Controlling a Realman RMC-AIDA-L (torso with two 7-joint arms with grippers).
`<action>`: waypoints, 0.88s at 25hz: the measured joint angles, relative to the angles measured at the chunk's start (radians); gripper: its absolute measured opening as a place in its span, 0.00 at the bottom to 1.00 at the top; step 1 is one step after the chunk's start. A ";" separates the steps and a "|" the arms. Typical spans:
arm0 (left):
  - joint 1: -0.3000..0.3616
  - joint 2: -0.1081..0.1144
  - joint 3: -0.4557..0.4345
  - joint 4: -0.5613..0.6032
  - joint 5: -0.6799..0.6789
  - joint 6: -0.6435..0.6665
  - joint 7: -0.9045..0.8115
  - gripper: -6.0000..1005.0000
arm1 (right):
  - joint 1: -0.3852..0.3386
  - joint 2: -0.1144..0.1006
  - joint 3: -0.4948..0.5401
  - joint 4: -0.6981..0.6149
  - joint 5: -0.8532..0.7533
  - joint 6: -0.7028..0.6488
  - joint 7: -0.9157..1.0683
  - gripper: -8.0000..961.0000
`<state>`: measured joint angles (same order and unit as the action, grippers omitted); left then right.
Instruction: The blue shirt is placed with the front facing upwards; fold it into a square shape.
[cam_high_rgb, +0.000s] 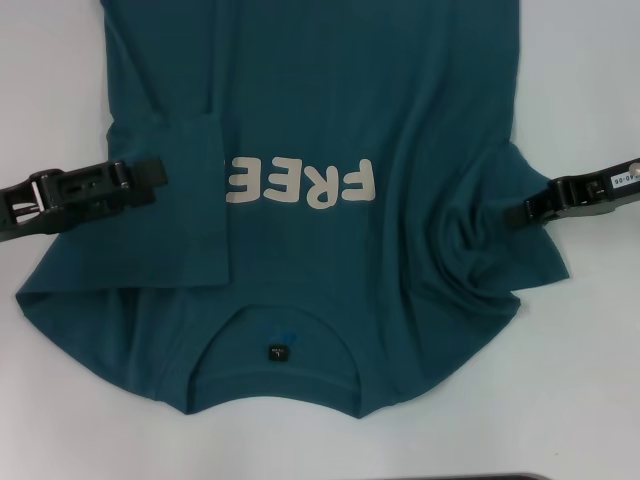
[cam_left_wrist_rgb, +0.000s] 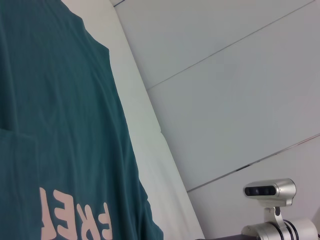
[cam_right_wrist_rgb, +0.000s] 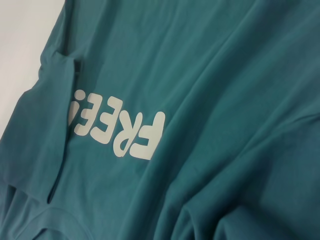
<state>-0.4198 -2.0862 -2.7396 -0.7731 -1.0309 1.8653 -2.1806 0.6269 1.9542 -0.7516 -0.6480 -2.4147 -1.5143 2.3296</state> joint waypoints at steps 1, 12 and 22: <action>0.000 0.000 0.000 0.000 0.000 0.000 0.000 0.79 | 0.000 -0.003 0.000 0.000 -0.002 -0.003 0.003 0.24; 0.009 0.001 0.000 0.000 0.000 0.000 -0.002 0.79 | -0.039 -0.022 0.016 -0.093 -0.085 -0.059 0.075 0.02; 0.011 0.002 0.000 0.003 0.000 -0.002 -0.005 0.79 | -0.070 -0.044 0.122 -0.179 -0.159 -0.096 0.110 0.03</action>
<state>-0.4092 -2.0844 -2.7397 -0.7700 -1.0308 1.8637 -2.1854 0.5573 1.9102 -0.6292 -0.8266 -2.5733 -1.6102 2.4399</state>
